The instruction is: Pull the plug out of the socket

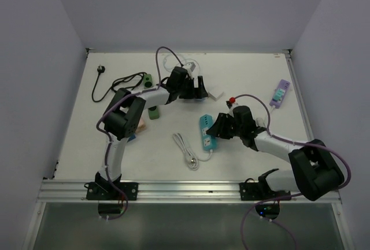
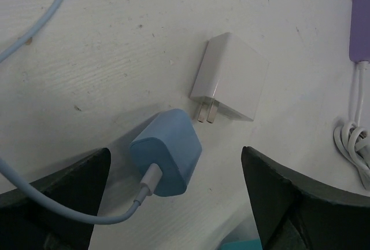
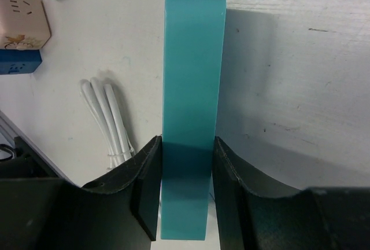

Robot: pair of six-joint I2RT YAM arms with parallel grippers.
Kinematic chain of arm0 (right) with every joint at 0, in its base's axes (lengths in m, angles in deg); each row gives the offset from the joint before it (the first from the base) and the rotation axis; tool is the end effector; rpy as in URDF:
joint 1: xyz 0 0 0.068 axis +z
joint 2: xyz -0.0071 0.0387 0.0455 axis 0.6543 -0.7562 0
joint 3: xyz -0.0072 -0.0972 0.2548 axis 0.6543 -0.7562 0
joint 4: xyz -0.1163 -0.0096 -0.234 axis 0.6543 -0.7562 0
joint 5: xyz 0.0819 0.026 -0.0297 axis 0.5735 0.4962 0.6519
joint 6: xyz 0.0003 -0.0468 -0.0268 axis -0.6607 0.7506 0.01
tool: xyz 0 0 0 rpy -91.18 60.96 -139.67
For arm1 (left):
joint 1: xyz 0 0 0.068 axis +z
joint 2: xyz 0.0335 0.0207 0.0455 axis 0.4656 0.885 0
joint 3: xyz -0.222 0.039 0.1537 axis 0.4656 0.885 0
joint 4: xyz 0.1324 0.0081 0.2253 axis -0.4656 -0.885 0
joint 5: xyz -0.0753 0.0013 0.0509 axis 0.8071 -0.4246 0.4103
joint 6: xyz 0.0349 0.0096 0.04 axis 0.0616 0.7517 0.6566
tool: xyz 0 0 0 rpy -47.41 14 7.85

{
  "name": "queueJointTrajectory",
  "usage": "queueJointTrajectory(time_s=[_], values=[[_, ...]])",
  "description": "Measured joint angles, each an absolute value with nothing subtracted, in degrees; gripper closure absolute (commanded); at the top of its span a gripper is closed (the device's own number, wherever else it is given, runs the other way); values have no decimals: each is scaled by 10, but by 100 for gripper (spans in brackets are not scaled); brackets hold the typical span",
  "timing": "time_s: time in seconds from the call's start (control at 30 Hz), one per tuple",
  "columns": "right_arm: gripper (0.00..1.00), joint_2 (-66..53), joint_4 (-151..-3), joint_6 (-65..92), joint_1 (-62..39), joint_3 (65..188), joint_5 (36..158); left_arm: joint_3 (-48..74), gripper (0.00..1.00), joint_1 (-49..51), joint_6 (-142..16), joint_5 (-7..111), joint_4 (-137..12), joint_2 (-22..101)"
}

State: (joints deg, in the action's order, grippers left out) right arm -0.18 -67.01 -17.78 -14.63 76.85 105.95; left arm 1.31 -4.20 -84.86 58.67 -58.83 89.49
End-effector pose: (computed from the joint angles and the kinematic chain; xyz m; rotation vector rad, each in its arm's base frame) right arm 0.2115 0.1157 0.1539 0.0822 2.3975 0.8960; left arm 0.4058 -0.2637 0.1501 0.1292 2.3156 -0.8950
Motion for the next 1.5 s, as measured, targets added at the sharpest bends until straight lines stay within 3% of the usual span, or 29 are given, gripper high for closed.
queueJointTrajectory(time_s=[0.2,0.47,0.5,0.57,0.6,0.63,0.7,0.77,0.83,0.87,0.93,1.23,1.5], values=[[100,-21,-653,-178,-145,770,1095,14,1,-41,-847,549,-673,838],[98,-87,-640,-179,-117,811,1137,17,0,-18,-803,439,-809,630],[86,-96,-639,-178,-111,819,1141,23,1,-12,-794,421,-816,601],[81,-111,-640,-178,-99,832,1143,46,0,0,-779,387,-831,545],[67,-115,-643,-176,-94,838,1143,64,1,5,-772,370,-834,516],[62,-119,-648,-174,-91,845,1143,85,0,11,-764,353,-839,489],[53,-122,-663,-168,-86,856,1141,126,0,19,-750,323,-840,443],[51,-122,-686,-157,-82,866,1128,176,1,24,-735,293,-846,399],[67,-127,-716,-148,-77,871,1119,226,1,26,-725,266,-847,358],[89,-127,-724,-145,-76,876,1119,250,0,26,-720,253,-847,339],[100,-129,-737,-138,-69,890,1115,301,1,27,-715,229,-844,294],[100,-202,-707,-183,-7,948,1121,414,2,30,-700,116,-814,135],[100,-327,-635,-274,30,1059,1097,420,2,30,-701,25,-800,110]])
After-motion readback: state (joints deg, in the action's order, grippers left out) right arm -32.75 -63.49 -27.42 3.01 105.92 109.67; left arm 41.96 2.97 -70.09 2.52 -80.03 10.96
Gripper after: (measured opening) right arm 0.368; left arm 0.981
